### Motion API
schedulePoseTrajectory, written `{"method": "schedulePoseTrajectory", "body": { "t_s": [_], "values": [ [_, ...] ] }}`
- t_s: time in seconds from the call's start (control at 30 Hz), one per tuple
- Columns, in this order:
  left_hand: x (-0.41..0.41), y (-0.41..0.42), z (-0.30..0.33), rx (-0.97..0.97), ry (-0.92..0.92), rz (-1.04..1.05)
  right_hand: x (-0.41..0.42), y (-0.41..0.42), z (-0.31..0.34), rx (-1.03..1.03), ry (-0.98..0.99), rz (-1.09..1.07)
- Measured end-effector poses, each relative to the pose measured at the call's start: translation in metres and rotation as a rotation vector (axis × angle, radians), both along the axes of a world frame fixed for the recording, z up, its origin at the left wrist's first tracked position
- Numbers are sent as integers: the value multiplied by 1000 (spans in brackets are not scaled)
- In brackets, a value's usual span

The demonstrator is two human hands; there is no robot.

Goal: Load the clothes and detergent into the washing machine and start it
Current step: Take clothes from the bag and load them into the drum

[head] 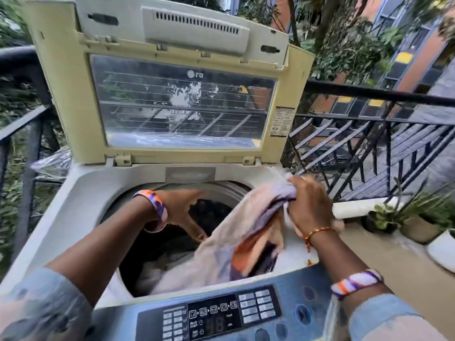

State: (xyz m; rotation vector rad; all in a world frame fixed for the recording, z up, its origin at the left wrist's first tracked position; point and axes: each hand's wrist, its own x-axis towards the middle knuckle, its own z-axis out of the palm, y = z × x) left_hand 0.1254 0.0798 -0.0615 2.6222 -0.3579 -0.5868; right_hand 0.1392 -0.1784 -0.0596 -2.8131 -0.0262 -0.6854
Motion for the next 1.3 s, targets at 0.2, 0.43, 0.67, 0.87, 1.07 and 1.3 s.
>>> {"method": "schedulePoseTrajectory", "body": {
  "t_s": [0.2, 0.43, 0.67, 0.87, 1.07, 1.3],
  "values": [
    [6, -42, -3, -623, -522, -41, -29, 98, 25, 247, -124, 491],
    [11, -16, 8, -838, -614, 282, -16, 67, 32, 146, 307, 651],
    [13, 10, 5, -776, -636, 341, 13, -14, -12, -355, 543, 48],
    [5, 4, 5, -844, -538, 227, 24, -2, -3, 110, 259, -25],
    [-1, -20, -3, -809, -414, 87, 11, 64, 21, 857, 241, 447],
    [-2, -4, -2, -530, -478, 46, -13, 92, 24, 929, 542, 789]
  ]
}}
